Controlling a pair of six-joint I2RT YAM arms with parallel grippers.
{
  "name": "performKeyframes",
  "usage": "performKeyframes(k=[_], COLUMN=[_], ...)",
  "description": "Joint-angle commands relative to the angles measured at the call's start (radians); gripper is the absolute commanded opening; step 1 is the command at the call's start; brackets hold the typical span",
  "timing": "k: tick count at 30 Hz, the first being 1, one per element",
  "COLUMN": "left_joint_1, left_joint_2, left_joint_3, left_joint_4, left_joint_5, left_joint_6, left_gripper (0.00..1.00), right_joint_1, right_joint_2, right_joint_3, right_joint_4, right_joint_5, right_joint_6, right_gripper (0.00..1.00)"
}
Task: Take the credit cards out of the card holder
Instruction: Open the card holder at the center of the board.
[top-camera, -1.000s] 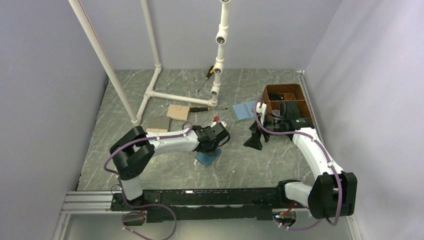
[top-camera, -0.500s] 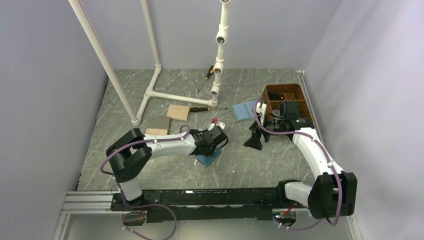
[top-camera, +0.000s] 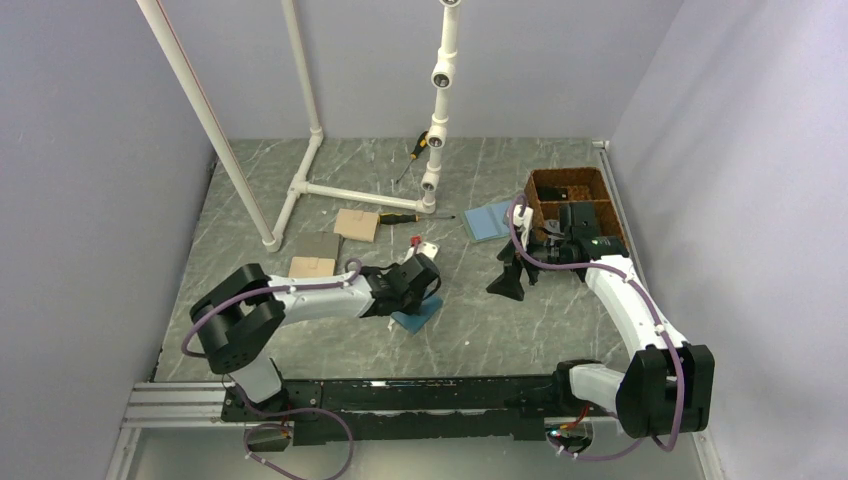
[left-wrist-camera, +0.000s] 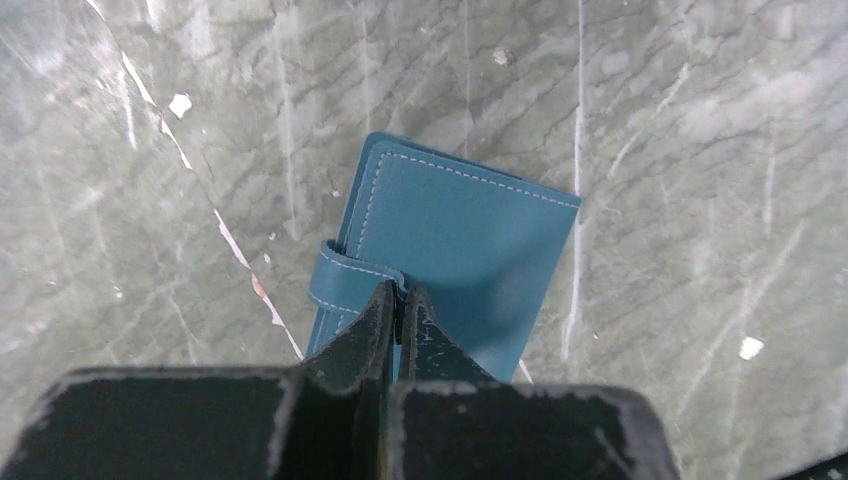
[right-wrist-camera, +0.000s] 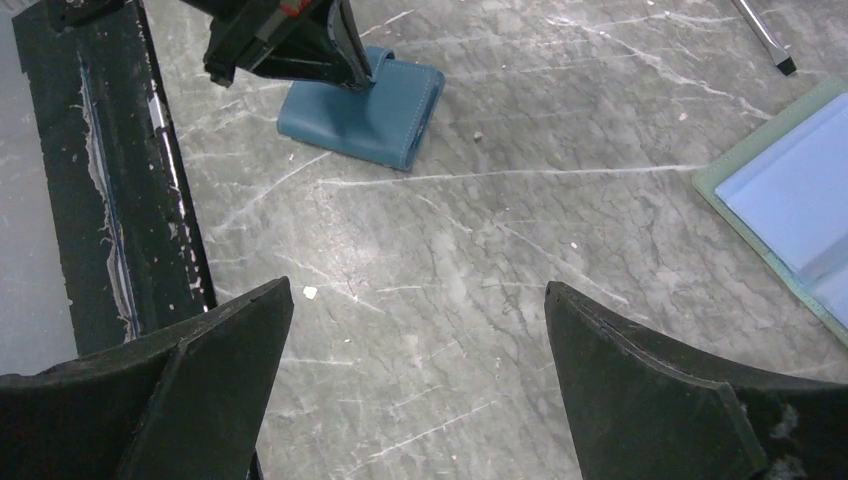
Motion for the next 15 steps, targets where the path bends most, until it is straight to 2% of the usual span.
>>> performKeyframes(k=[1,8,15], left_joint_1=[0.046,0.191,0.248], left_joint_2=[-0.084,-0.318,-0.445], left_joint_3=[-0.112,-0.298,-0.370], left_joint_4=[0.064,0.297,0.407], left_joint_5=[0.205,0.408,0.512], left_joint_6=[-0.070,-0.198,-0.254], left_gripper=[0.00,0.00,0.00], right_joint_1=[0.017,0.061,0.145], right_joint_2=[0.002,0.016,0.055], right_joint_3=[0.001,-0.009,-0.022], right_joint_4=[0.018,0.028,0.062], right_joint_5=[-0.040,-0.035,-0.013], right_joint_6=[-0.031,-0.030,-0.004], right_gripper=[1.00,1.00,1.00])
